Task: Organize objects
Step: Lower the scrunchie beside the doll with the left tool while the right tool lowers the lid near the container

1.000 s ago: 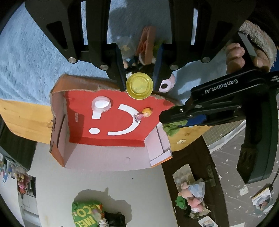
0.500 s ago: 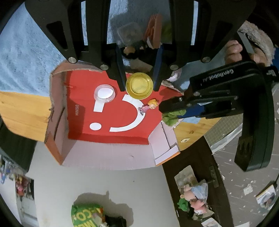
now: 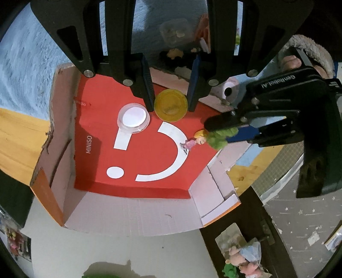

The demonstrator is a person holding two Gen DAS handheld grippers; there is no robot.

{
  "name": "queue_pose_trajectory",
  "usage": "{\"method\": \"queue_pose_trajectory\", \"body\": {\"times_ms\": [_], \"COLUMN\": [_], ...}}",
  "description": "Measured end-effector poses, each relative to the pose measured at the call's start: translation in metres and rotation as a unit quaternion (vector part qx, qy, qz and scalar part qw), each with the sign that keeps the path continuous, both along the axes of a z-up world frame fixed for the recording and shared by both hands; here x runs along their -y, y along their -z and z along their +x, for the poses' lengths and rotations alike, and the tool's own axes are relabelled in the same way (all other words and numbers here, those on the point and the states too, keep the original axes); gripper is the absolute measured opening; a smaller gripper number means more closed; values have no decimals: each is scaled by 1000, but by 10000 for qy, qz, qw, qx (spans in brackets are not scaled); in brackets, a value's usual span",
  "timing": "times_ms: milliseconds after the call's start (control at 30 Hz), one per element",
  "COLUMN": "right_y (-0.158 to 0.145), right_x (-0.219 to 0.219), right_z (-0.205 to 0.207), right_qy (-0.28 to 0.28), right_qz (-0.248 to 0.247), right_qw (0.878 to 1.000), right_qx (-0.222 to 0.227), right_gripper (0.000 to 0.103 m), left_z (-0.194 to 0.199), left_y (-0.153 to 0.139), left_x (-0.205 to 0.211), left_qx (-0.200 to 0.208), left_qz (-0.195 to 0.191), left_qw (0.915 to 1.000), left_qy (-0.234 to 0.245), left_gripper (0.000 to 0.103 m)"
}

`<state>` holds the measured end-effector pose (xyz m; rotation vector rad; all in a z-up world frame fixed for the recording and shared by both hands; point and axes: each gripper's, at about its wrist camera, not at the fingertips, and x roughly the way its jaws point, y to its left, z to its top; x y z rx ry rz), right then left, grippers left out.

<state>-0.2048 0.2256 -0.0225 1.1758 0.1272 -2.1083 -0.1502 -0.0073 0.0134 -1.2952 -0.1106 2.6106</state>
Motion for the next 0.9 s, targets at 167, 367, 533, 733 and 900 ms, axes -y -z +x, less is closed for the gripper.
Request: {"method": "queue_pose_trajectory", "body": {"times_ms": [167, 367, 533, 733, 900], "right_y": [-1, 8, 12, 18, 17], "right_x": [6, 13, 18, 20, 17], "right_z": [-2, -13, -20, -29, -37], "right_qy": [-190, -406, -464, -439, -276], "right_qz": [166, 399, 588, 738, 822], "right_qw": [9997, 9976, 9962, 9950, 9956], "right_qx": [75, 394, 452, 520, 363], "right_gripper": [29, 29, 29, 29, 29], "left_z": [-5, -14, -22, -31, -39], "left_y": [7, 15, 20, 21, 22], "left_x": [-4, -2, 0, 0, 1], "left_qx": [241, 491, 578, 590, 556], "left_qz": [-84, -187, -262, -337, -326], "left_qw": [9994, 9980, 9974, 9971, 9976], "left_qy": [240, 358, 335, 331, 256], "left_gripper": [31, 31, 31, 31, 31]}}
